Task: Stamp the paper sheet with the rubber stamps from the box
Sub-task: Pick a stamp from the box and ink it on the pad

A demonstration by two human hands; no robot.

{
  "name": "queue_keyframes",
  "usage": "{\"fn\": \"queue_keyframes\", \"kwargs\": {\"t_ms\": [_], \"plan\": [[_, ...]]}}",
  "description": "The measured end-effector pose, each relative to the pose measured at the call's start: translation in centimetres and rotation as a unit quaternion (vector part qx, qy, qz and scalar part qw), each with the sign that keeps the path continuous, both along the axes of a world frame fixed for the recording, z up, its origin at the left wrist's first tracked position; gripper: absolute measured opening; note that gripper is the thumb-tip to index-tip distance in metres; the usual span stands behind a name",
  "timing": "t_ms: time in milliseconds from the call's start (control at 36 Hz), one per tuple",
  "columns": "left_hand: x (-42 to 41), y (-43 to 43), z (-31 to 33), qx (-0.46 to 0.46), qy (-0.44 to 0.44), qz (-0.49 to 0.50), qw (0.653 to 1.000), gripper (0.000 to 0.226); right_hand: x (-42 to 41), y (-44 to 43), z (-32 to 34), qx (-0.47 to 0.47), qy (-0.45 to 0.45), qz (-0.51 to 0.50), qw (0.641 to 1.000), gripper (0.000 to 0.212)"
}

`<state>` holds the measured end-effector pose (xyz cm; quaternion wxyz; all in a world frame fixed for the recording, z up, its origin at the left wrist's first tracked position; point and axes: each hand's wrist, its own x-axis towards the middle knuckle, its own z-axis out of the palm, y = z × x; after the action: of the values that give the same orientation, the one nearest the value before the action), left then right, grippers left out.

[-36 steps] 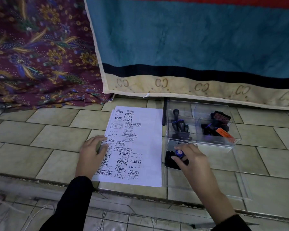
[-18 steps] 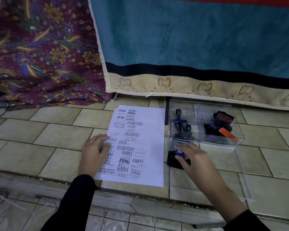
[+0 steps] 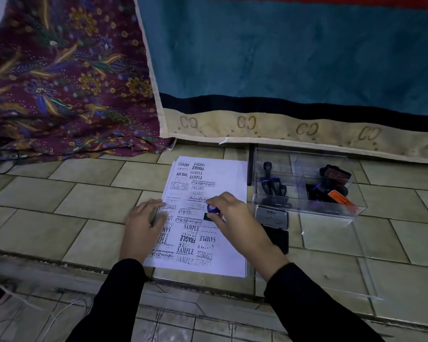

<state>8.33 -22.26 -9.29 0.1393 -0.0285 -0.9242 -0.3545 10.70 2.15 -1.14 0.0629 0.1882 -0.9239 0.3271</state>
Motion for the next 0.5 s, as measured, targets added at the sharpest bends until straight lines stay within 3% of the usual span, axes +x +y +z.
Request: {"fn": "queue_keyframes", "kwargs": {"t_ms": [306, 500], "plan": [[0.0, 0.0, 0.2, 0.008, 0.0, -0.01, 1.0, 0.03, -0.1, 0.0, -1.1, 0.012, -0.007, 0.009, 1.0, 0.029], [0.1, -0.1, 0.2, 0.008, 0.0, -0.01, 1.0, 0.03, 0.2, 1.6, -1.1, -0.097, 0.002, -0.055, 0.994, 0.025]]}}
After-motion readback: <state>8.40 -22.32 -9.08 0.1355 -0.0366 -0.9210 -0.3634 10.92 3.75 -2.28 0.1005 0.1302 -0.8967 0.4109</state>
